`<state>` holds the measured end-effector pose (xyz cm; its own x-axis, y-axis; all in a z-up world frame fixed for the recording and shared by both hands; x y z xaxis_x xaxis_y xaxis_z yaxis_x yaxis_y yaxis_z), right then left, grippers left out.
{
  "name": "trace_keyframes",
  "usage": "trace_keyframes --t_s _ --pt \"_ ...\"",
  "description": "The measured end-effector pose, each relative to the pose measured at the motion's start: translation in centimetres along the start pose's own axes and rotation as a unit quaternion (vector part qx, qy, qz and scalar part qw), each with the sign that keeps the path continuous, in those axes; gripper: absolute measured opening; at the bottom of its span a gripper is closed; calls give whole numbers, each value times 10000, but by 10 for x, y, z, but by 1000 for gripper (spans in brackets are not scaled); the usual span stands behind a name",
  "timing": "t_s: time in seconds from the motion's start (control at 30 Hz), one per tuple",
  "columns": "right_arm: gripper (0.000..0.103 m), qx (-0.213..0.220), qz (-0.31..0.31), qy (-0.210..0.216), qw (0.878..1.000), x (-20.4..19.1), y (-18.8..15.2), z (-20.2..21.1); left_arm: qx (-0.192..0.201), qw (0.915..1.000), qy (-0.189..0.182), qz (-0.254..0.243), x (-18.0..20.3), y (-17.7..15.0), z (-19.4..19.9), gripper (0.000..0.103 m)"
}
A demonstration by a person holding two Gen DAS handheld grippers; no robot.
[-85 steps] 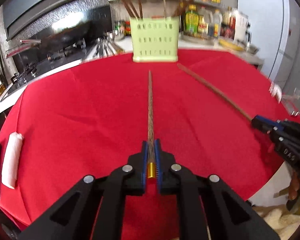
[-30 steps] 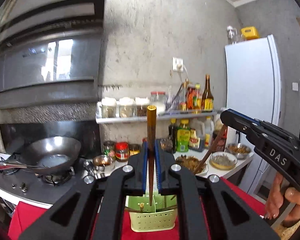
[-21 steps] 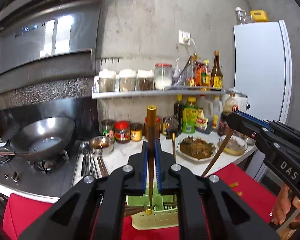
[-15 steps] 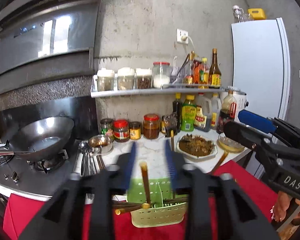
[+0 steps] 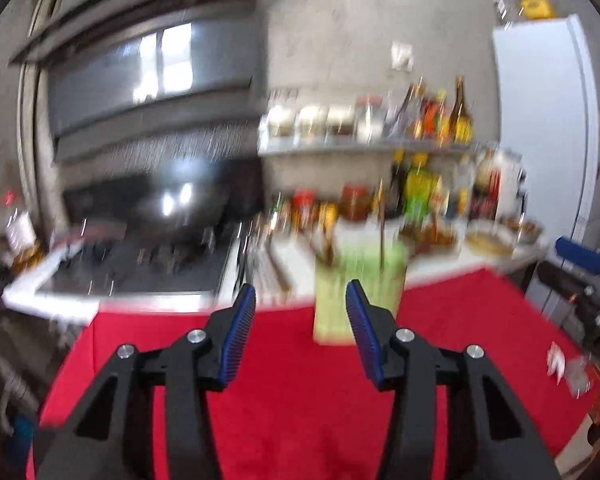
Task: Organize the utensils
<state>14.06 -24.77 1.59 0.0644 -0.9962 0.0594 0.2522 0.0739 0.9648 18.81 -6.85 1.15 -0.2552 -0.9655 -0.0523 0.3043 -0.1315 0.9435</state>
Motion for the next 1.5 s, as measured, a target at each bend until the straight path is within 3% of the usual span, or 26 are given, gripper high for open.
trace_keyframes --t_s 0.17,0.23,0.27,0.37,0.47,0.6,0.73,1.0,1.5 --pt "54 -539 -293 -24 9981 -14 -52 19 -703 9970 226 249 -6 -73 19 47" --pt "55 -681 -343 -78 9971 -20 -66 31 -847 9956 322 239 -8 -93 29 52" --pt "59 -728 -371 -95 9966 -22 -70 35 -904 9950 368 196 -7 -100 33 59" --pt "66 -833 -479 -178 9952 -26 -82 53 -1049 9936 415 26 -2 -119 50 64" --pt "79 -878 -601 -257 9940 -26 -88 68 -1141 9926 389 -119 5 -130 66 76" --pt "83 -936 -597 -361 9932 -27 -94 84 -1186 9921 369 -154 9 -136 79 87" --pt "84 -1016 -608 -481 9918 -21 -100 87 -1138 9924 430 -158 9 -135 84 91" --pt "84 -1227 -670 -540 9887 -17 -113 78 -1156 9920 510 -60 2 -133 81 91" --pt "85 -1239 -703 -682 9874 -9 -112 74 -1157 9910 675 27 -12 -131 77 92"
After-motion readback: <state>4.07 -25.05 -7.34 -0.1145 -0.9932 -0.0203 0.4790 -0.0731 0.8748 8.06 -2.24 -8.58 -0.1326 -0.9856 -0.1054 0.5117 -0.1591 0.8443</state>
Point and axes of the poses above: each gripper's, at about its wrist camera, not at the fingertips, and z roughly against the way its jaws point, x to its right, y to its top, the point moved 10 cm from there along -z, roughly the way its jaws point, and after that the axes turned 7 degrees about x, right-handed, at the moved point
